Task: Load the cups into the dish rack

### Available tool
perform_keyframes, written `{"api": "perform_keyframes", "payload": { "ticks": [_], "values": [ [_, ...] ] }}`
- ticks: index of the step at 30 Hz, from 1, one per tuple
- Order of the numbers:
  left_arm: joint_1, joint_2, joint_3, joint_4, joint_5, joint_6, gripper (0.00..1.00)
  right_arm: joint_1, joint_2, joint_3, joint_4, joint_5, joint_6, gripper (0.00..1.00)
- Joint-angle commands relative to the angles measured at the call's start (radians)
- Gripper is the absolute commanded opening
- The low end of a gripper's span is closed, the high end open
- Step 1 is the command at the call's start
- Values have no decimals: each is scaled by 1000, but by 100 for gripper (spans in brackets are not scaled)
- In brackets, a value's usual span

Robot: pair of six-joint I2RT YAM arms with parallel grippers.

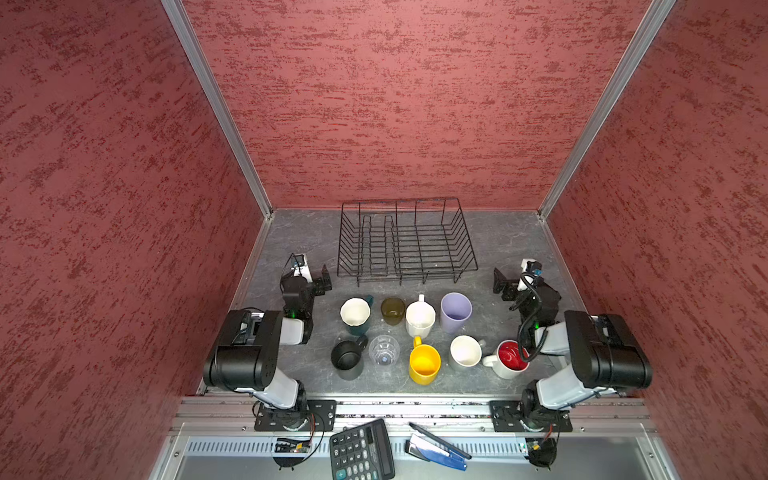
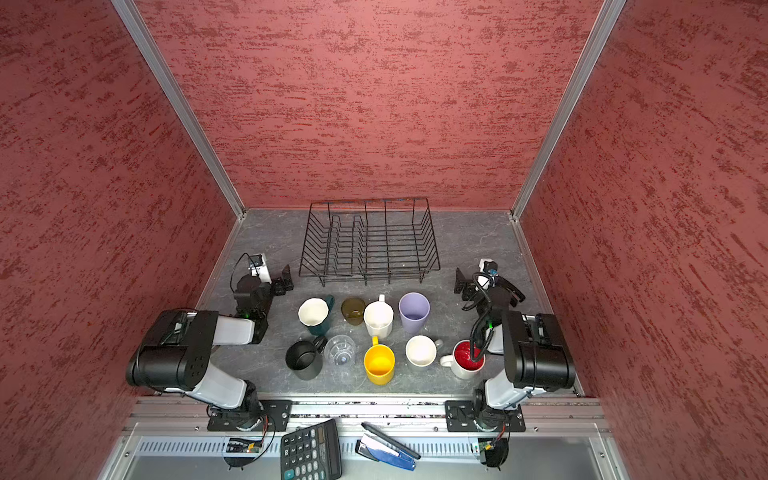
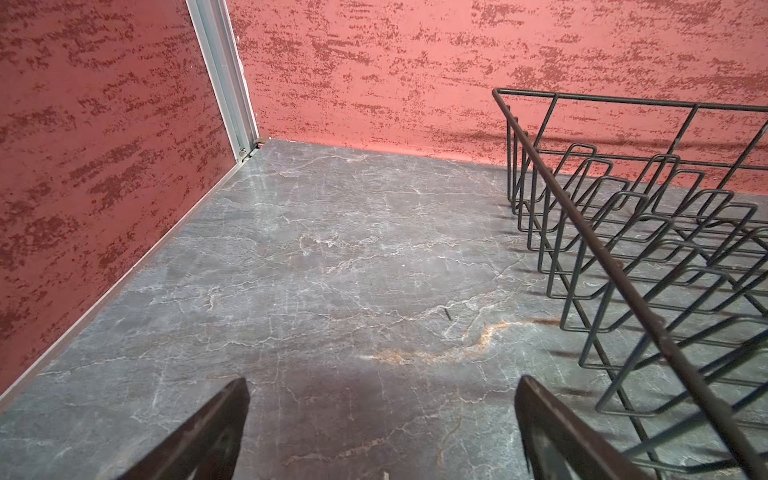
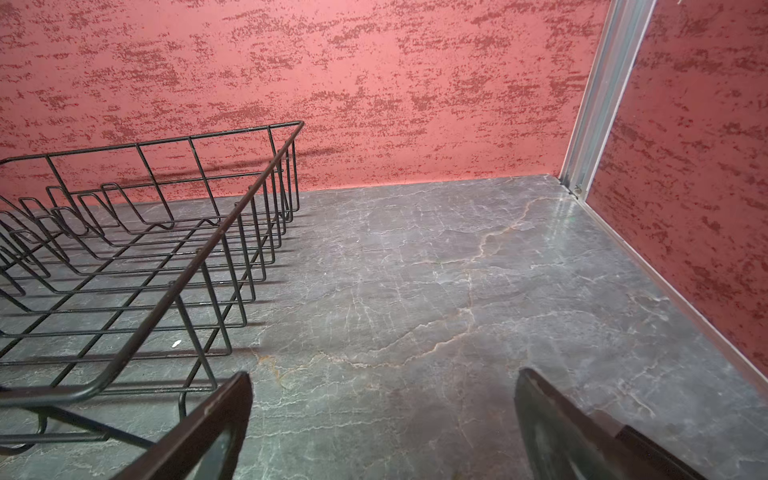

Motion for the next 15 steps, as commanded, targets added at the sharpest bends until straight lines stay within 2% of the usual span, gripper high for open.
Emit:
{"api": "perform_keyframes", "payload": {
  "ticks": [1,15],
  "values": [
    [6,-12,18,-4,11,-6,99,5,-8,18,5,9,-1,99],
    [14,-13,21,-11,28,-12,100,5,-8,20,1,12,-2,99]
  ]
}}
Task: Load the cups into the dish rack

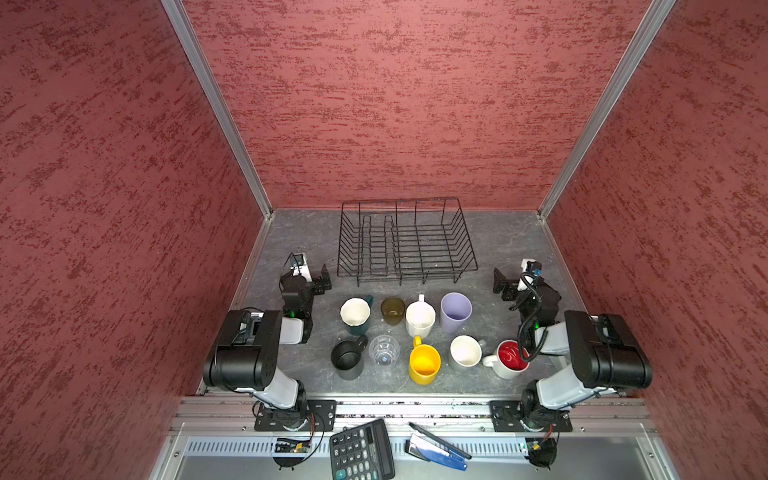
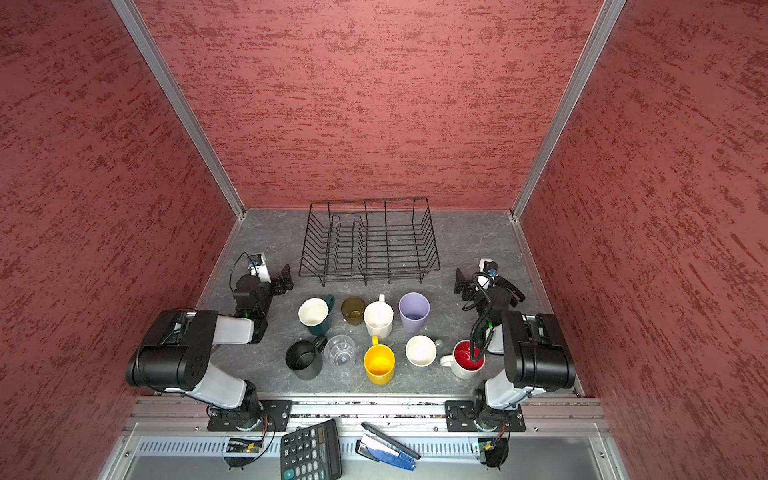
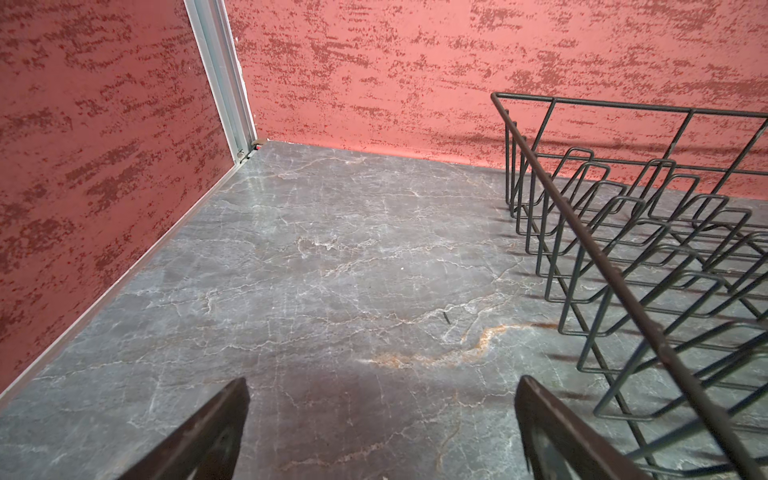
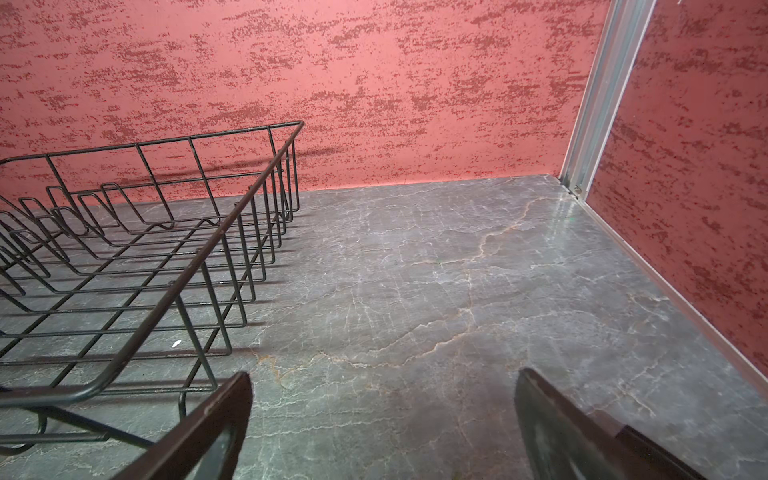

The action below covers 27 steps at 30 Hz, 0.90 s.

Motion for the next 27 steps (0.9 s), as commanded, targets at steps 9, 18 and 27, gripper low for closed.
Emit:
{"api": "perform_keyframes", "payload": {
  "ticks": [9,18,27],
  "values": [
    [7,-13,13,-9,10,-7,100,5,-8,20,1,12,-2,99],
    [7,-12,13,-9,10,-6,100,6,-9,20,1,14,-2,99],
    [11,-48,-17,4,-52,-40,100,6,-16,-4,40,53,11,99]
  ]
}}
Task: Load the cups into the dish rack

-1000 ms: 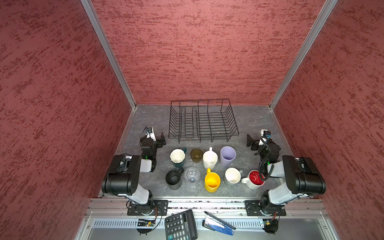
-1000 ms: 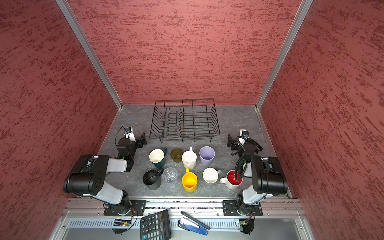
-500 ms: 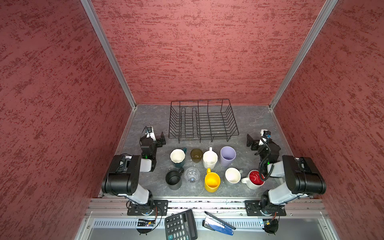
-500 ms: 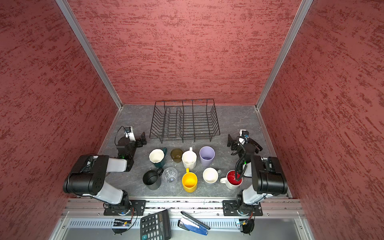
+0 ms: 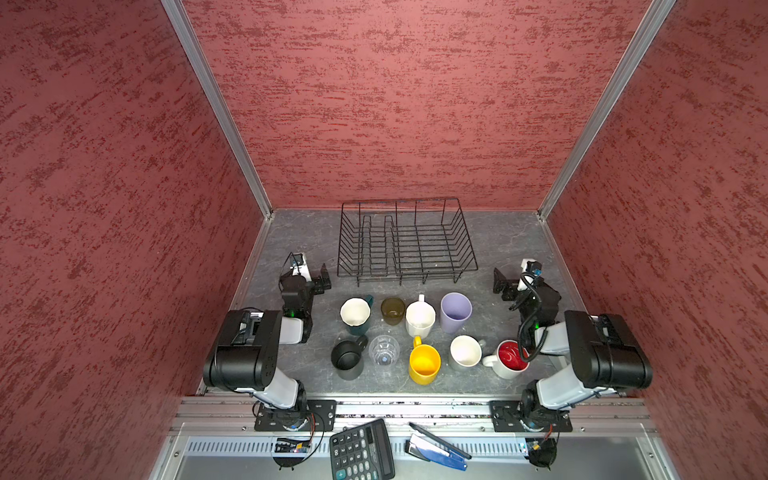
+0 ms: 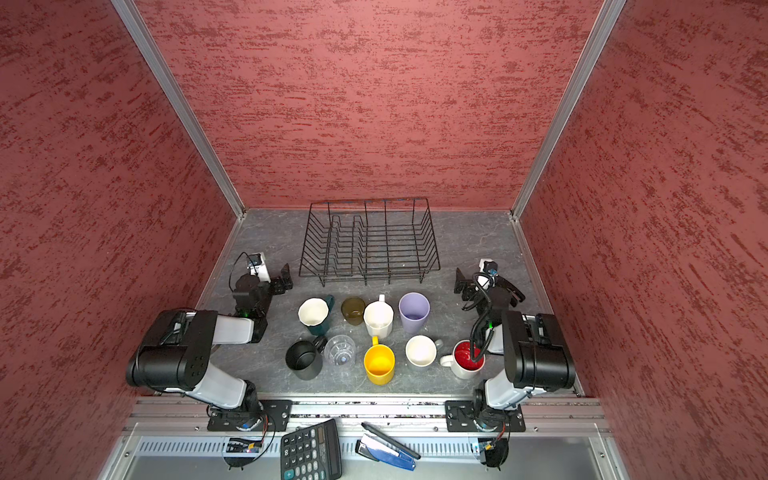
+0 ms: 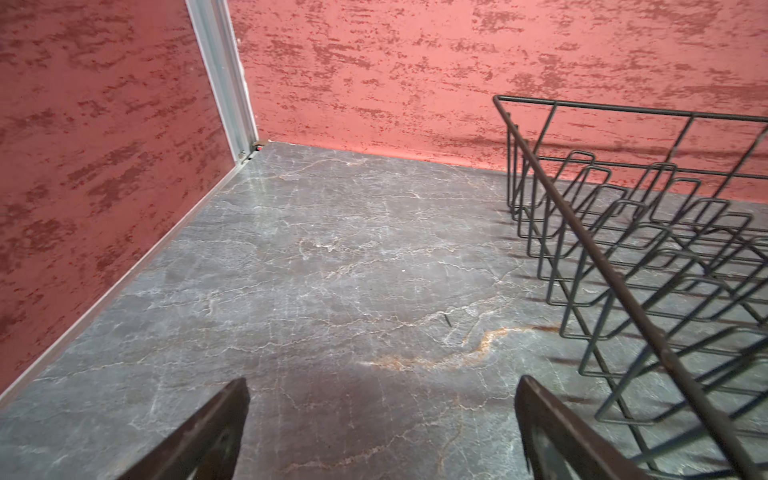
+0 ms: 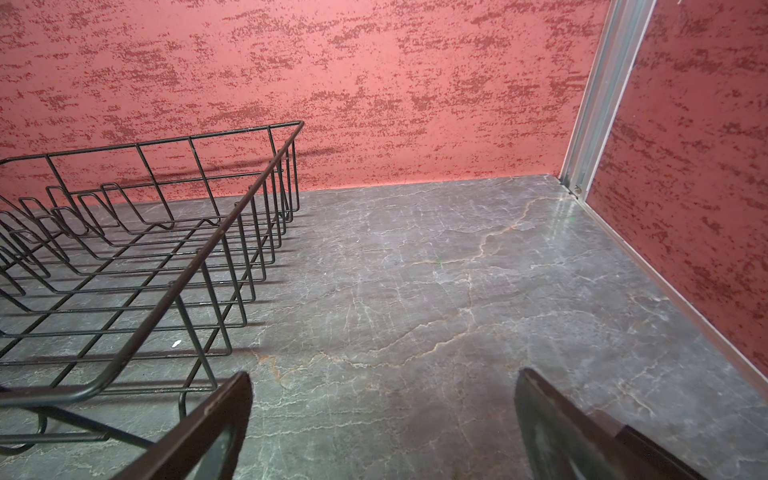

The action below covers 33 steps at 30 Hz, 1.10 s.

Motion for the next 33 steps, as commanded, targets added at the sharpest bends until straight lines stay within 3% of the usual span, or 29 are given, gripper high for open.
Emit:
{"api": "perform_keyframes", "payload": {
  "ticks": [1,4,6,9,12,14,16,19,20,23,25,29,33],
  "values": [
    [5,-36,-42,70,-29,-21,100,7,-30,-30,73,76,22,99],
    [-32,-54,-114,200,-43,25,100,8,-137,-40,0,180,53,99],
    [-86,-122,-104,143,-192,40,100,9,-224,31,-213,196,62,99],
    [-81,-324,35,-320,-263,-60,100,11,-330,163,-488,269,171,99],
    [-41,-478,184,-733,-264,-312,100,11,-436,263,-660,246,319,99],
    [-16,-577,219,-865,-185,-359,100,10,-491,270,-683,221,441,99],
    [20,-674,192,-869,-50,-391,100,7,-523,219,-629,183,584,99],
    [95,-796,171,-907,157,-478,100,-14,-504,106,-387,39,648,99],
    [111,-828,182,-958,191,-507,100,-16,-491,114,-387,6,657,99],
    [129,-882,244,-1148,274,-510,98,-15,-447,260,-619,-76,604,99],
    [131,-890,294,-1291,315,-490,97,-15,-421,356,-790,-69,550,99],
    [131,-835,401,-1570,421,-457,90,20,-369,568,-1215,142,438,99],
    [131,-799,438,-1711,522,-450,85,80,-395,600,-1289,244,370,99]
  ]
}}
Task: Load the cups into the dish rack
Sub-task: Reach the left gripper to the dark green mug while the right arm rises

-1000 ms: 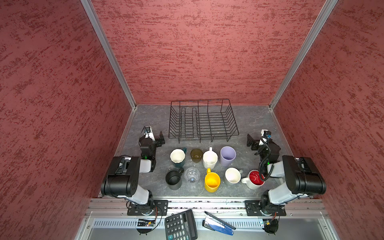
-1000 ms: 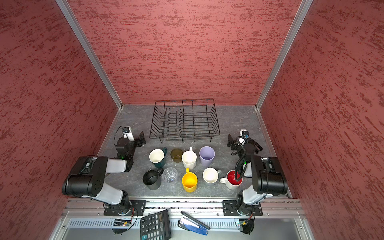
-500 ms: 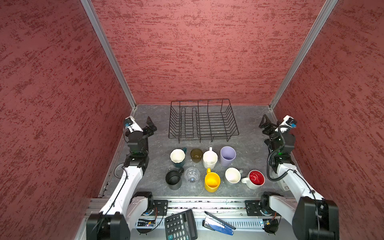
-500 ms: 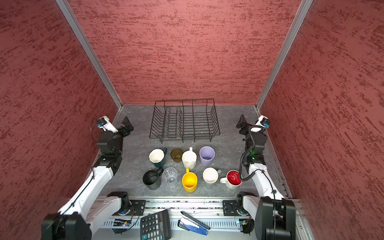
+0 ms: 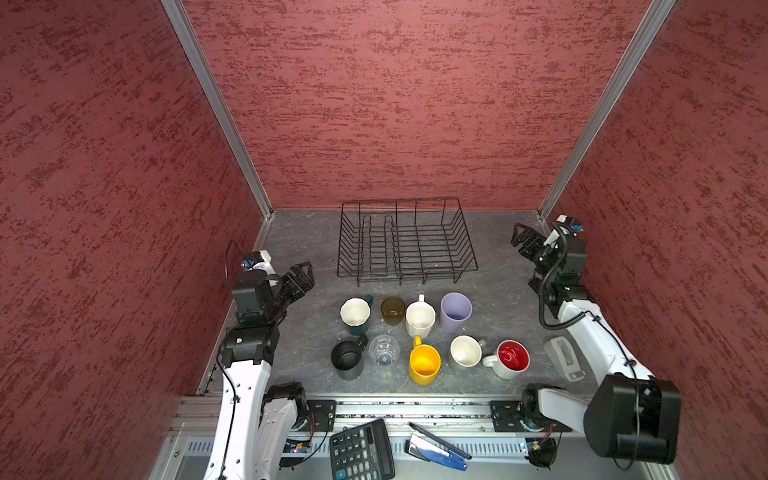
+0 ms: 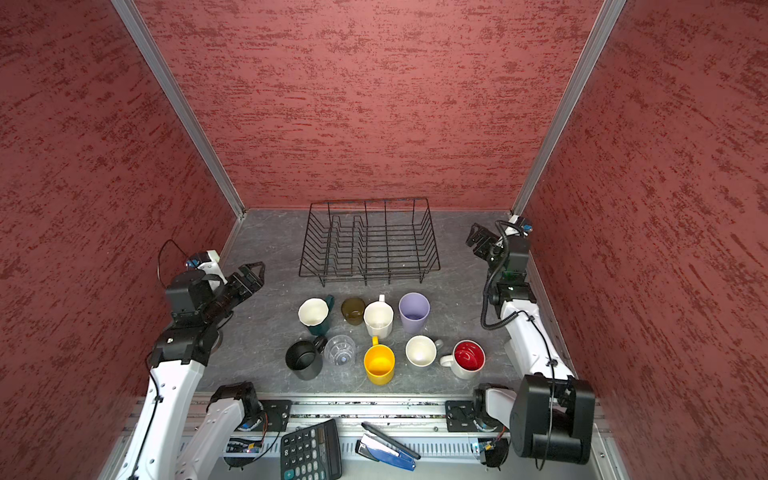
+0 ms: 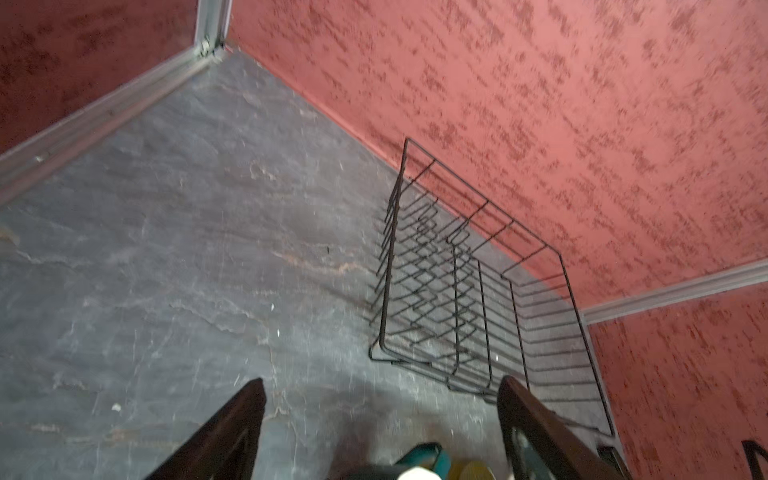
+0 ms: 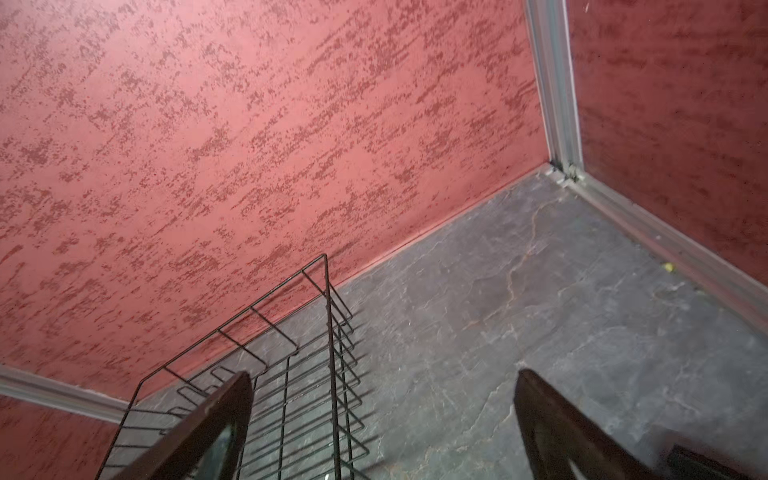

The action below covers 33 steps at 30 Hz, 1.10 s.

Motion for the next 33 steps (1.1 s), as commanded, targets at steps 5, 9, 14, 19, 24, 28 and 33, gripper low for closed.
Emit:
{"api": "perform_keyframes", "payload": {
  "ticks": [5,9,14,19,24,28,33],
  "values": [
    [6,-17,26,-301,193,-1,84,120,16,119,-373,279,-136,98],
    [4,-38,2,-323,236,-15,83,193,26,192,-429,270,-182,99],
    [-51,-37,-27,-325,266,-59,82,236,28,246,-475,215,-199,99],
    [-194,-26,-21,-368,126,-104,79,261,4,245,-453,197,-207,96],
    [-340,5,-17,-375,-27,-177,75,280,16,258,-439,146,-207,93],
    [-411,34,-27,-370,-118,-208,70,289,25,261,-435,115,-215,91],
    [-437,55,-58,-301,-145,-218,67,302,35,266,-439,91,-227,89]
  ]
}}
